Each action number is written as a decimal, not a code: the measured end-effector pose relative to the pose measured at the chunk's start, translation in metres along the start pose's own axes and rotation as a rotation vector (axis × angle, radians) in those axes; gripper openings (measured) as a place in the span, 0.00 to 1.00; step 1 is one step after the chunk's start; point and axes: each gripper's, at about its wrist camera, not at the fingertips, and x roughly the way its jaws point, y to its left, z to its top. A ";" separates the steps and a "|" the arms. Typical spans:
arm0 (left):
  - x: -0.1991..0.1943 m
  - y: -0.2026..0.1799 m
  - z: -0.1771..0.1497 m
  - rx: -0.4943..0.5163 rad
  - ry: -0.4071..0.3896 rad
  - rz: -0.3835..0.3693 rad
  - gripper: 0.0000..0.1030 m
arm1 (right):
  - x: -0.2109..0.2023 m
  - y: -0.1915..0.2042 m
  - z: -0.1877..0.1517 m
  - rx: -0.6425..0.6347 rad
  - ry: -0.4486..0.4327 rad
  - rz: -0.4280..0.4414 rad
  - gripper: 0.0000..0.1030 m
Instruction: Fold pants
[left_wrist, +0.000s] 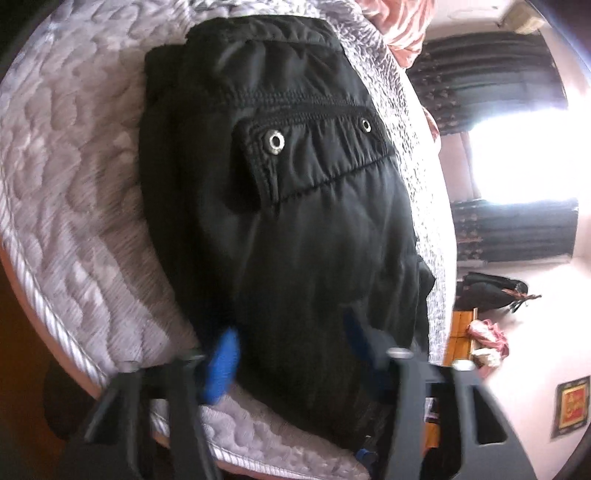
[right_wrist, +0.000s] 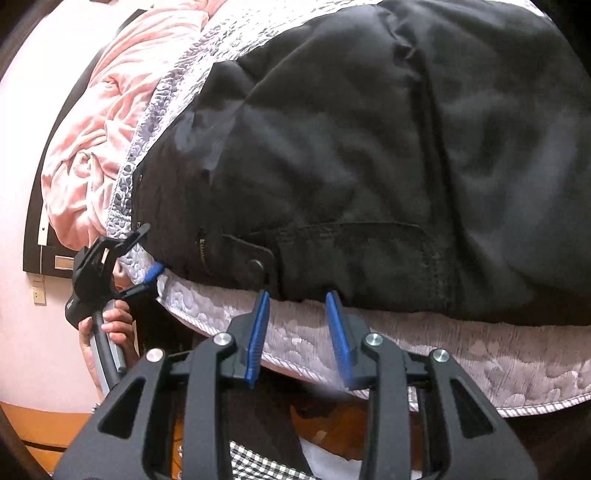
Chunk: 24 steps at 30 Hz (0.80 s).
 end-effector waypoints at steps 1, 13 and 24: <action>-0.001 -0.001 -0.001 0.014 -0.021 0.016 0.20 | 0.000 0.000 0.000 -0.001 0.001 -0.001 0.32; -0.020 0.009 -0.017 0.074 -0.093 0.038 0.04 | -0.005 -0.013 0.001 0.022 -0.006 -0.013 0.30; -0.047 -0.047 -0.051 0.296 -0.210 0.178 0.77 | -0.055 -0.019 0.005 -0.019 -0.106 -0.021 0.40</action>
